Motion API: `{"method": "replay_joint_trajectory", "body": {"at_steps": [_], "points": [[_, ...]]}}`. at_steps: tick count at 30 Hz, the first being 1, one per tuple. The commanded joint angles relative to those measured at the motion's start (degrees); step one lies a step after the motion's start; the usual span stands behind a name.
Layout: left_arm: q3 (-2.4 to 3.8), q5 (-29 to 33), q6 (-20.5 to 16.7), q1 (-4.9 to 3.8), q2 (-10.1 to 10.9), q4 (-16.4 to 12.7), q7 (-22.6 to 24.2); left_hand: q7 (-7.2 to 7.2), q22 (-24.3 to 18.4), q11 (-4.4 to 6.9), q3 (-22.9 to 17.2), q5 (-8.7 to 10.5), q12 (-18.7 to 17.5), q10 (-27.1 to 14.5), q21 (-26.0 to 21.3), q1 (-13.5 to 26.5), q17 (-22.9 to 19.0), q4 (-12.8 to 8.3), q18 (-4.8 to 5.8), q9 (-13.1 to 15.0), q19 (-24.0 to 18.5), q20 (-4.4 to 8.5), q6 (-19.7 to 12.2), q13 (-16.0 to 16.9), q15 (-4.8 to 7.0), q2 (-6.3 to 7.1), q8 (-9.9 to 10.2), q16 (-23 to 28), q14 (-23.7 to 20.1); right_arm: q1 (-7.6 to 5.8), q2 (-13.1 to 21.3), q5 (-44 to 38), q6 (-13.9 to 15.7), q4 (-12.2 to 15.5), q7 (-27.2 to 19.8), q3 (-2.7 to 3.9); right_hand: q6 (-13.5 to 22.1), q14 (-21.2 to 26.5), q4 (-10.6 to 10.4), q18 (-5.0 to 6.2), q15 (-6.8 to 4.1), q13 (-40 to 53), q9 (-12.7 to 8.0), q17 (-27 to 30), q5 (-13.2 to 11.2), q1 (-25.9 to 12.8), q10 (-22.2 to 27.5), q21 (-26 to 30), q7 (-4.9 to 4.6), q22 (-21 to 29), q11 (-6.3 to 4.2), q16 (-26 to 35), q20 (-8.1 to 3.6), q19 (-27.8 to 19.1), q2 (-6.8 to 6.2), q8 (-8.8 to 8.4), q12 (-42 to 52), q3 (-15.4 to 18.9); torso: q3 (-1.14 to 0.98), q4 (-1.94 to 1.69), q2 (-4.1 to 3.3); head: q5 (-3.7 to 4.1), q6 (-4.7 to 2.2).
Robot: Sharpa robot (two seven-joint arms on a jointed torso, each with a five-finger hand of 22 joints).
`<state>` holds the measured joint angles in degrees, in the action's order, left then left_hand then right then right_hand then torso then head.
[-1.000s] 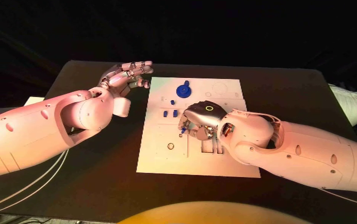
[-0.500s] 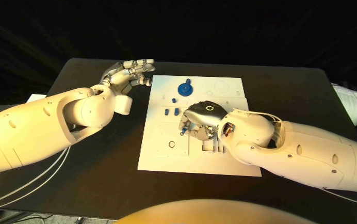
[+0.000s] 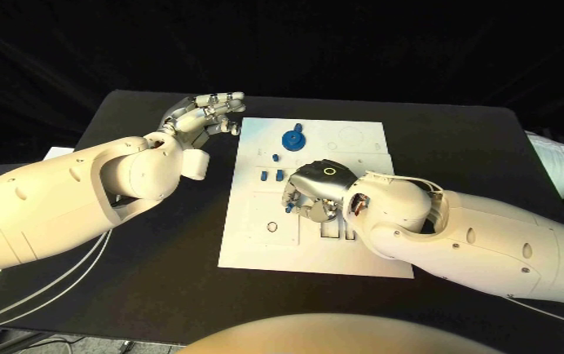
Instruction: Assemble the parts on the task board
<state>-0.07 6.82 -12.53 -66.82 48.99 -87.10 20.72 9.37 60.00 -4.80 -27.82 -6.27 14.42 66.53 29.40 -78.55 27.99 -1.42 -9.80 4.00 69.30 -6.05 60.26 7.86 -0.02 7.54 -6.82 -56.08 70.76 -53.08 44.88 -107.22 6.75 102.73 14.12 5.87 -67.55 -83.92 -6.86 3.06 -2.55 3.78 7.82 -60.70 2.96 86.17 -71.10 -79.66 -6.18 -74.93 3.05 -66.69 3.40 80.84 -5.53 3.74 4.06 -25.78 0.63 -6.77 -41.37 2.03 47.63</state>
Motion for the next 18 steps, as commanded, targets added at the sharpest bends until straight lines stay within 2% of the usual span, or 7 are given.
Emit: {"method": "replay_joint_trajectory", "body": {"at_steps": [1, 14, 15, 18], "points": [[0.04, -0.3, 1.2, 0.02, -0.1, -0.1, 0.0, 0.02, 0.0, -0.07, 0.1, -0.36, 0.2, -0.3, -0.2, -0.2, 0.0, -0.3, -0.65, 0.0, -0.4, 0.12, 0.0, 0.1, -0.11, -0.45, -0.4, 0.3, -0.4, 0.08, -0.4, -1.1, -2.1, -0.2, 0.4, -0.16, -0.3, -1.8, 0.2, 0.45, 0.39, 0.1, 0.1, 0.0, 0.3, -0.3, -0.4, -0.1, -0.3, -1.7, -0.12, -0.3, 0.42, 0.0, 0.28, 0.16, 0.0, -0.2, 0.02, -0.07, -0.01, 0.08, 0.05], [0.04, -0.4, 1.3, 0.02, -0.2, 0.1, -0.3, 0.03, -0.1, -0.08, 0.2, -0.36, 0.2, -0.3, -0.2, -0.2, -0.1, -0.3, -0.65, -0.1, -0.4, 0.12, 0.0, 0.1, -0.12, -0.46, -0.4, 0.3, -0.4, 0.07, -1.5, -2.6, -4.7, -1.0, 2.2, -0.96, 0.0, -1.7, 0.4, 0.54, 0.5, 0.0, 0.1, 0.1, 0.2, -1.2, -0.2, 0.1, -0.45, -1.4, 0.04, -0.2, 0.64, -0.2, 0.02, 0.03, -0.2, -0.2, 0.02, 0.01, 0.01, -0.06, 0.38], [0.04, -0.4, 1.3, 0.02, -0.3, 0.1, -0.3, 0.03, -0.1, -0.08, 0.2, -0.36, 0.2, -0.3, -0.2, -0.2, -0.1, -0.3, -0.65, -0.1, -0.4, 0.12, 0.0, 0.1, -0.12, -0.46, -0.4, 0.3, -0.4, 0.07, -1.5, -2.6, -4.5, -1.0, 2.3, -1.0, 0.3, -1.7, 0.4, 0.56, 0.68, -0.1, 0.0, 0.2, 0.2, -1.6, 0.2, 0.2, -0.53, -1.3, 0.16, -0.1, 0.75, -0.3, -0.19, -0.09, -0.4, -0.2, 0.03, 0.02, 0.01, -0.04, 0.42], [0.04, -0.5, 1.4, 0.02, -0.3, 0.1, -0.3, 0.03, -0.1, -0.08, 0.2, -0.36, 0.2, -0.3, -0.2, -0.2, -0.1, -0.3, -0.65, -0.1, -0.4, 0.12, 0.0, 0.1, -0.12, -0.46, -0.4, 0.3, -0.4, 0.06, -1.5, -2.6, -3.7, -1.1, 2.8, -1.08, 4.2, -1.4, 0.1, 0.79, 2.18, -0.3, -1.0, 1.0, 0.3, -3.4, 3.8, 1.1, -1.68, -0.1, 1.34, 0.5, 1.72, -1.2, -1.51, -0.33, -0.6, -0.2, 0.0, 0.07, 0.0, -0.03, 0.42]]}}
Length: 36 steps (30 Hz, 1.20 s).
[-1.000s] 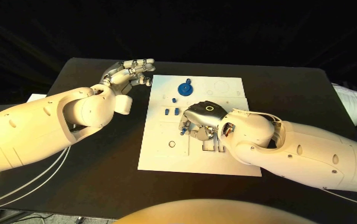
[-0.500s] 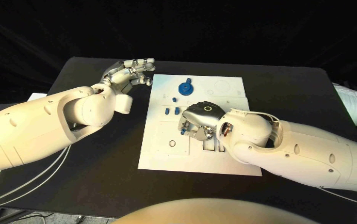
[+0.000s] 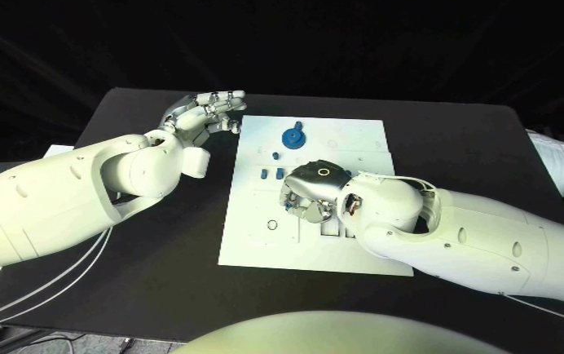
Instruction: Assemble the parts on the task board
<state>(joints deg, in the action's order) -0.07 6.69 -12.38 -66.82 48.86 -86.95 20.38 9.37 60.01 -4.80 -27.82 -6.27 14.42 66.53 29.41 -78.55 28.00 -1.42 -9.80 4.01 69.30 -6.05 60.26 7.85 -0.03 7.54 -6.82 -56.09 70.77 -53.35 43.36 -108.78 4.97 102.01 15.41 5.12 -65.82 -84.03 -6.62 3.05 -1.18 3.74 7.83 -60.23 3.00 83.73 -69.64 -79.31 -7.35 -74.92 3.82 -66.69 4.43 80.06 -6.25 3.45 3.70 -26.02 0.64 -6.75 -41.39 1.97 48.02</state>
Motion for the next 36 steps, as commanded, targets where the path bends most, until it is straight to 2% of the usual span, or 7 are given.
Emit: {"method": "replay_joint_trajectory", "body": {"at_steps": [1, 6, 11, 19, 24, 29, 36], "points": [[0.04, -0.3, 1.2, 0.02, -0.2, 0.0, 0.0, 0.03, -0.1, -0.08, 0.2, -0.36, 0.2, -0.3, -0.2, -0.2, -0.1, -0.3, -0.65, -0.1, -0.4, 0.12, 0.0, 0.1, -0.11, -0.46, -0.4, 0.3, -0.4, 0.33, 0.0, -1.0, -1.7, -0.3, 1.7, -0.35, 4.0, -1.1, -0.3, 0.99, 1.14, -0.3, -1.4, 1.0, 0.2, -1.6, 3.9, 1.4, -0.77, 0.6, 1.06, 0.9, 1.07, -1.0, -1.39, -0.04, -0.2, 0.0, -0.02, 0.03, 0.03, 0.04, 0.03], [0.04, -0.3, 1.1, 0.02, -0.2, 0.0, 0.0, 0.04, -0.1, -0.09, 0.2, -0.35, 0.3, -0.4, -0.3, -0.2, -0.1, -0.3, -0.64, -0.1, -0.4, 0.12, 0.0, 0.1, -0.12, -0.48, -0.4, 0.3, -0.5, 0.33, 0.4, -1.8, 0.8, 0.1, 2.9, -0.39, 10.1, -0.3, -0.5, 1.99, 1.94, -0.2, -3.3, 3.8, 0.1, -3.4, 8.4, 4.3, -1.65, 4.2, 2.0, 3.3, 2.05, -3.2, -3.3, 0.0, 0.1, 0.7, -0.11, -0.05, -0.02, 0.18, -0.08], [0.03, -0.3, 1.1, 0.02, -0.2, 0.0, -0.1, 0.04, -0.1, -0.09, 0.2, -0.35, 0.3, -0.4, -0.3, -0.2, -0.1, -0.3, -0.64, -0.1, -0.4, 0.12, 0.0, 0.1, -0.12, -0.48, -0.4, 0.3, -0.5, 0.32, 1.8, -1.9, 2.9, 1.3, 3.2, -0.27, 10.7, -0.1, -0.3, 2.29, 2.21, -0.1, -3.7, 4.6, 0.1, -3.5, 11.5, 5.6, -1.57, 5.6, 2.46, 4.0, 2.44, -3.8, -3.64, 0.19, 0.2, 2.1, -0.07, -0.05, 0.06, 0.26, -0.13], [0.03, -0.4, 1.2, 0.02, -0.1, 0.0, -0.2, 0.07, -0.1, -0.12, 0.3, -0.32, 0.4, -0.5, -0.3, -0.1, -0.1, -0.3, -0.63, -0.1, -0.4, 0.1, -0.1, 0.1, -0.15, -0.53, -0.4, 0.3, -0.5, -0.5, 6.6, -0.2, 6.2, 4.8, 3.3, 2.15, 8.3, -0.4, -0.1, 2.14, 1.93, 0.1, -3.5, 4.1, 0.3, -2.9, 10.0, 5.2, -1.06, 5.1, 2.03, 3.5, 2.31, -3.1, -2.63, 0.66, 2.1, 2.1, -0.01, 0.09, 0.09, 0.48, -0.3], [0.03, -0.4, 1.3, 0.02, -0.1, 0.0, -0.2, 0.07, -0.1, -0.13, 0.3, -0.31, 0.4, -0.5, -0.3, -0.1, -0.2, -0.3, -0.63, -0.1, -0.4, 0.1, -0.1, 0.1, -0.15, -0.55, -0.4, 0.3, -0.5, -2.51, 9.6, 0.8, 6.9, 4.1, 3.8, 2.86, 7.8, -0.5, -0.1, 2.05, 1.75, 0.1, -3.5, 3.8, 0.2, -3.1, 9.3, 5.0, -0.52, 4.8, 1.79, 3.3, 2.17, -2.8, -2.88, 0.57, 2.6, 2.2, 0.04, 0.1, 0.15, 1.36, -0.84], [0.02, -0.5, 1.4, 0.02, -0.1, 0.0, -0.3, 0.07, -0.1, -0.13, 0.3, -0.31, 0.4, -0.5, -0.3, -0.1, -0.2, -0.3, -0.63, -0.1, -0.4, 0.1, -0.1, 0.1, -0.15, -0.55, -0.4, 0.3, -0.5, -3.61, 11.9, 0.8, 5.8, 2.6, 4.5, 3.1, 7.7, -0.6, -0.5, 2.06, -0.27, -0.2, -3.8, 3.9, 0.1, -3.5, 10.9, 5.0, 0.26, 4.8, 0.89, 3.3, 0.61, -2.6, -3.92, 0.19, 2.1, 3.2, 0.01, 0.0, 0.09, 1.74, -1.15], [0.01, -0.6, 1.5, 0.02, -0.1, 0.0, -0.3, 0.07, -0.1, -0.13, 0.3, -0.31, 0.4, -0.5, -0.3, -0.1, -0.2, -0.3, -0.63, -0.1, -0.4, 0.1, -0.1, 0.1, -0.15, -0.55, -0.4, 0.3, -0.5, -3.85, 13.2, 0.4, 3.5, 1.4, 4.5, 3.17, 8.1, -0.7, -1.2, 2.03, -0.97, -0.1, -3.9, 4.0, 0.1, -3.8, 12.6, 5.2, 0.98, 4.9, 0.3, 3.5, -0.2, -2.6, -4.7, 0.13, 1.3, 5.3, -0.01, -0.1, 0.05, 1.98, -1.28]]}}
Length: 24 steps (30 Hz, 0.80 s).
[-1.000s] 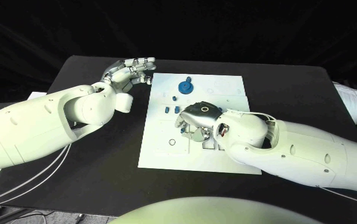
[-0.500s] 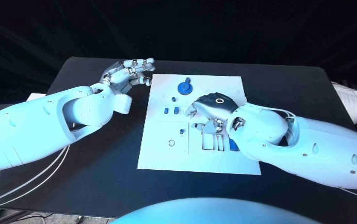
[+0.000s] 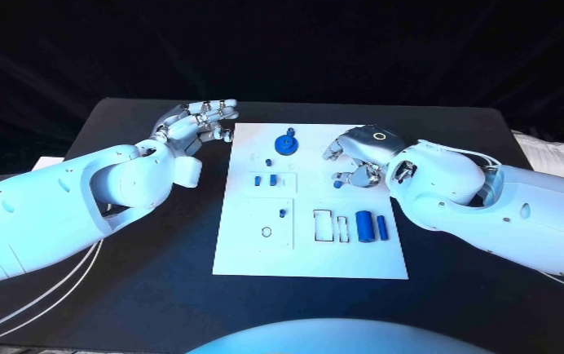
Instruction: Assemble the parts on the task board
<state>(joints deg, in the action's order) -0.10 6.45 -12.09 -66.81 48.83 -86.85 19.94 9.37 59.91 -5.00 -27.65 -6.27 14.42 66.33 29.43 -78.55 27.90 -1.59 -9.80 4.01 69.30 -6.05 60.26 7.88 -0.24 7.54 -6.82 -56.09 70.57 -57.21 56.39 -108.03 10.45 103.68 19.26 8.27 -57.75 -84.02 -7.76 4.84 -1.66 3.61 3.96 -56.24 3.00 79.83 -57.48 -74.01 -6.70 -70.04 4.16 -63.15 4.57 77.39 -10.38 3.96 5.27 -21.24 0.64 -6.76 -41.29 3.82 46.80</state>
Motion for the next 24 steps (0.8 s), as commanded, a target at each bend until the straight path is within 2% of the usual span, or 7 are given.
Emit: {"method": "replay_joint_trajectory", "body": {"at_steps": [1, 12, 15, 24], "points": [[0.03, -0.4, 1.2, 0.01, -0.1, 0.0, 0.1, 0.07, 0.0, 0.07, 0.2, -0.31, 0.4, -0.3, -0.4, -0.1, -0.1, -0.2, -0.63, -0.1, -0.4, 0.1, -0.1, 0.1, 0.06, -0.55, -0.4, 0.3, -0.3, 0.03, 0.3, -0.4, -2.3, -0.3, 0.6, 0.02, 0.0, -0.7, -0.1, 0.23, -0.5, 0.0, 0.0, 0.0, 0.1, 0.1, 0.4, -0.2, 0.36, 0.0, -0.04, 0.0, -0.37, 0.1, -0.58, -0.36, -0.2, 0.7, -0.02, -0.07, -0.04, 0.11, -0.05], [0.01, -0.5, 1.3, 0.01, -0.1, 0.0, 0.0, 0.07, 0.0, 0.07, 0.2, -0.31, 0.4, -0.3, -0.4, -0.1, -0.1, -0.2, -0.63, -0.1, -0.4, 0.1, -0.1, 0.1, 0.06, -0.55, -0.4, 0.3, -0.3, 0.3, 0.5, 0.0, -5.2, -1.1, 0.0, 0.0, -0.9, -0.8, -0.5, 0.13, -0.3, 0.1, 0.1, 0.0, 0.2, 0.6, -1.0, -0.3, 0.62, -0.2, 0.24, 0.0, -0.37, 0.3, 0.05, -0.19, 0.6, 1.6, 0.0, -0.07, -0.06, -0.08, 0.03], [0.0, -0.5, 1.3, 0.01, 0.0, 0.0, 0.0, 0.07, 0.0, 0.07, 0.2, -0.31, 0.4, -0.3, -0.4, -0.1, -0.1, -0.2, -0.63, -0.1, -0.4, 0.1, -0.1, 0.1, 0.06, -0.55, -0.4, 0.3, -0.3, 0.35, 0.6, 0.3, -5.7, -0.9, -0.2, -0.01, -1.4, -0.9, -0.6, 0.11, -0.48, 0.2, 0.1, -0.1, 0.3, 0.9, -1.9, -0.4, 0.43, -0.3, -0.1, -0.1, -0.42, 0.5, 0.5, -0.12, 1.1, 1.7, -0.02, -0.06, -0.11, -0.1, 0.07], [-0.01, -0.6, 1.4, 0.01, 0.0, 0.1, -0.1, 0.07, 0.0, 0.07, 0.2, -0.31, 0.4, -0.3, -0.4, -0.1, -0.1, -0.2, -0.63, -0.1, -0.4, 0.1, -0.1, 0.1, 0.06, -0.55, -0.4, 0.3, -0.3, 0.58, 1.2, 1.7, -4.4, 0.1, -0.7, -0.01, -2.6, -1.0, -1.5, -0.01, -0.29, 0.1, 0.1, -0.5, 1.3, 0.5, -3.6, -0.6, 0.06, -0.7, -0.07, -0.3, -0.42, 0.8, 1.13, -0.11, 1.7, 1.6, -0.08, 0.08, -0.1, -0.15, 0.11]]}}
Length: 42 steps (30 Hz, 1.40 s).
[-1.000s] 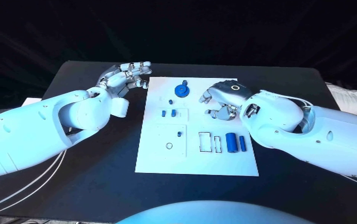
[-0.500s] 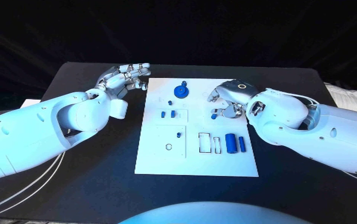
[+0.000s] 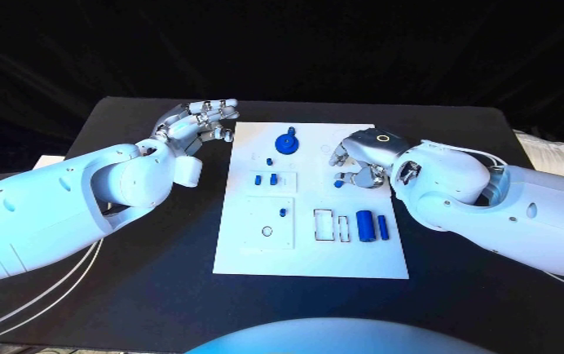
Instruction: Assemble the parts on the task board
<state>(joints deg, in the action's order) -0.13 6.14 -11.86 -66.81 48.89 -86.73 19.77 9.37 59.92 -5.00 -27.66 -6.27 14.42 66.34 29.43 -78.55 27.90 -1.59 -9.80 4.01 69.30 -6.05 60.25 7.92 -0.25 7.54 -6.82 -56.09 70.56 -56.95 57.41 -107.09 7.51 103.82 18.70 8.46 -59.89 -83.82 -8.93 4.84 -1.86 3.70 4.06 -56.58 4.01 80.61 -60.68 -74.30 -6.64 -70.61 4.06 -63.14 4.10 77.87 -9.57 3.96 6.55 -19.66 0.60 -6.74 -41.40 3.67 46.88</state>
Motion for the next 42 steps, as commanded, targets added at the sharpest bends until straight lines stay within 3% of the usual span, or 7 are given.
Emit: {"method": "replay_joint_trajectory", "body": {"at_steps": [1, 14, 29, 32, 37, 42], "points": [[0.03, -0.3, 1.2, 0.01, -0.1, 0.0, 0.1, 0.07, -0.1, 0.07, 0.2, -0.31, 0.4, -0.3, -0.4, -0.1, -0.1, -0.2, -0.63, -0.1, -0.4, 0.1, -0.1, 0.1, 0.07, -0.55, -0.4, 0.3, -0.3, 0.33, 0.2, 0.9, -1.3, 0.1, -0.2, -0.2, -0.5, -1.3, -0.5, -0.03, -0.05, 0.0, 0.0, -0.3, 0.5, -0.4, -0.5, -0.4, -0.04, -0.2, 0.05, -0.4, 0.09, 0.4, 0.29, -0.14, 0.4, 0.1, -0.02, 0.04, 0.01, 0.02, 0.02], [-0.01, -0.5, 1.6, 0.02, -0.2, 0.2, -0.3, 0.08, -0.1, 0.05, 0.3, -0.29, 0.5, -0.5, -0.5, -0.1, -0.1, -0.2, -0.63, -0.1, -0.4, 0.08, -0.1, 0.1, 0.05, -0.61, -0.4, 0.3, -0.3, 0.41, 0.0, 3.4, -0.4, -0.2, -0.5, -0.22, -0.2, -1.3, -2.6, -0.04, 1.01, -0.1, -0.2, -0.2, 1.0, -2.4, -0.5, -0.3, -0.26, -0.1, 0.32, -0.5, 0.9, 0.4, -0.49, -0.38, 0.1, 1.9, 0.04, -0.07, -0.03, 0.36, 0.07], [-0.02, -1.0, 2.0, 0.02, -0.2, 0.3, -0.5, 0.11, -0.2, 0.01, 0.4, -0.28, 0.6, -0.6, -0.5, 0.0, -0.2, -0.2, -0.62, -0.1, -0.4, 0.06, -0.2, 0.1, 0.02, -0.64, -0.4, 0.3, -0.4, 0.49, 0.1, 3.5, -1.8, -0.1, -0.2, -0.28, -0.1, -1.2, -3.0, -0.01, 1.5, -0.1, -0.2, -0.1, 1.4, -2.2, -0.2, -0.2, -0.04, 0.1, 0.64, -0.4, 1.37, 0.3, -0.82, -0.36, 0.0, 2.8, 0.02, -0.03, 0.06, 0.46, 0.26], [-0.02, -1.0, 2.1, 0.02, -0.2, 0.3, -0.5, 0.11, -0.2, 0.01, 0.4, -0.28, 0.6, -0.6, -0.5, 0.0, -0.2, -0.2, -0.62, -0.1, -0.4, 0.06, -0.2, 0.1, 0.02, -0.64, -0.4, 0.3, -0.4, 0.5, 0.2, 3.2, -2.0, -0.1, -0.1, -0.28, -0.3, -1.2, -2.8, 0.01, 1.67, 0.0, -0.2, -0.1, 1.5, -1.4, -0.4, -0.2, 0.06, 0.0, 0.76, -0.4, 1.58, 0.3, -0.51, -0.31, 0.1, 2.7, 0.0, -0.05, 0.05, 0.57, 0.27], [-0.03, -1.0, 2.1, 0.03, -0.2, 0.3, -0.6, 0.12, -0.2, 0.0, 0.5, -0.26, 0.6, -0.8, -0.6, 0.1, -0.2, -0.2, -0.61, -0.1, -0.4, 0.05, -0.2, 0.1, 0.0, -0.65, -0.4, 0.3, -0.4, 0.51, 0.2, 2.7, -2.0, -0.1, 0.2, -0.28, -1.0, -1.1, -1.8, 0.0, 1.68, 0.0, -0.1, -0.3, 1.2, 1.3, -2.1, -0.3, -0.09, -0.2, 0.7, -0.7, 1.74, 0.4, 1.23, -0.2, 0.6, 1.0, 0.01, -0.04, 0.02, 0.57, 0.18], [-0.03, -1.0, 2.2, 0.03, -0.3, 0.3, -0.7, 0.12, -0.2, 0.0, 0.5, -0.26, 0.6, -0.8, -0.6, 0.1, -0.2, -0.2, -0.61, -0.1, -0.4, 0.05, -0.2, 0.1, 0.0, -0.65, -0.4, 0.3, -0.4, 0.51, 0.2, 2.5, -2.4, -0.1, 0.3, -0.28, -1.9, -1.1, -1.4, -0.03, 1.58, 0.0, 0.1, -0.5, 1.2, 2.1, -3.3, -0.5, -0.3, -0.4, 0.49, -0.8, 1.67, 0.5, 1.65, 0.0, 0.9, -0.1, 0.0, -0.09, -0.01, 0.64, 0.32]]}}
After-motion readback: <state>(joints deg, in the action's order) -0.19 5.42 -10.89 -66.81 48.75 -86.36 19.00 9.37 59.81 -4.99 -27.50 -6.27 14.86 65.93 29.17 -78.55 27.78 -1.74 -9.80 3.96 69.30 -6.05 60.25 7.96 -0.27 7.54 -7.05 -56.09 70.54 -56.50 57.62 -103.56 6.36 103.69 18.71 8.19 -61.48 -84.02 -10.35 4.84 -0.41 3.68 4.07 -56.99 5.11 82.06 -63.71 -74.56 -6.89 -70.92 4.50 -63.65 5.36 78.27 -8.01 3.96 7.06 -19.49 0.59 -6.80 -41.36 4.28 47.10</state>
